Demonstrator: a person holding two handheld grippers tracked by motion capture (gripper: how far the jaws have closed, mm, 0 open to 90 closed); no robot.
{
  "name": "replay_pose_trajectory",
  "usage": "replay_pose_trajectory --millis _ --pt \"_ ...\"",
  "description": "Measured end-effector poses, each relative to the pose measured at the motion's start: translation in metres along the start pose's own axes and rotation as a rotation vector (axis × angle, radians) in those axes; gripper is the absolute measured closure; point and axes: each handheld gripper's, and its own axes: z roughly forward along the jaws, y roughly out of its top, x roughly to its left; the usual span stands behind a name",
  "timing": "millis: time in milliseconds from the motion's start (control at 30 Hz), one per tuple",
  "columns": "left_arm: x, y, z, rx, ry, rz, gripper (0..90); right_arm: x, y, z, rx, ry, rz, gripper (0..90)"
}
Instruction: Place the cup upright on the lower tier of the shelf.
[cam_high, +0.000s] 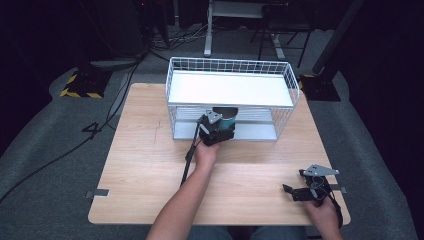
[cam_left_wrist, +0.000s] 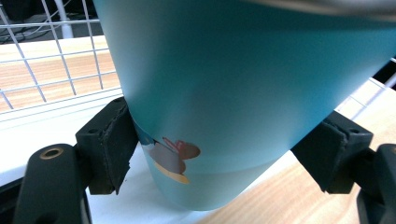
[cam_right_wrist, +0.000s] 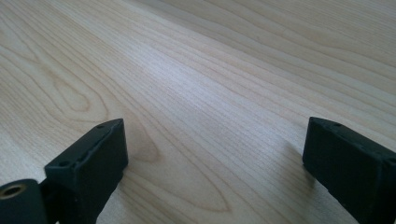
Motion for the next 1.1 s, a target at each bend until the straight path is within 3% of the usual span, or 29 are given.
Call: replay_pose_trajectory --millis 267,367,600,667,733,1100 --pt "0.006 -0.001 0.016 -0.014 0.059 -0.009 20.9 0.000 0.000 0.000 -0.001 0.001 0.000 7.3" --pt "0.008 -0.001 0.022 -0.026 0.068 -0.032 20.9 0.000 0.000 0.000 -0.001 0.001 0.001 7.3" --pt "0.006 0.000 0.034 -0.022 0.073 -0.029 20.9 0.000 0.000 0.000 0.000 0.001 0.001 7.3" --pt "0.004 0.001 0.037 -0.024 0.110 -0.033 20.9 0.000 0.000 0.000 0.000 0.001 0.000 7.3" --pt "0.003 0.002 0.039 -0.022 0.091 -0.027 20.8 0.000 0.000 0.000 0.000 0.001 0.000 7.3" --pt "-0.003 0.000 0.045 -0.002 0.108 -0.002 20.8 0.000 0.000 0.000 0.000 0.001 0.000 7.3"
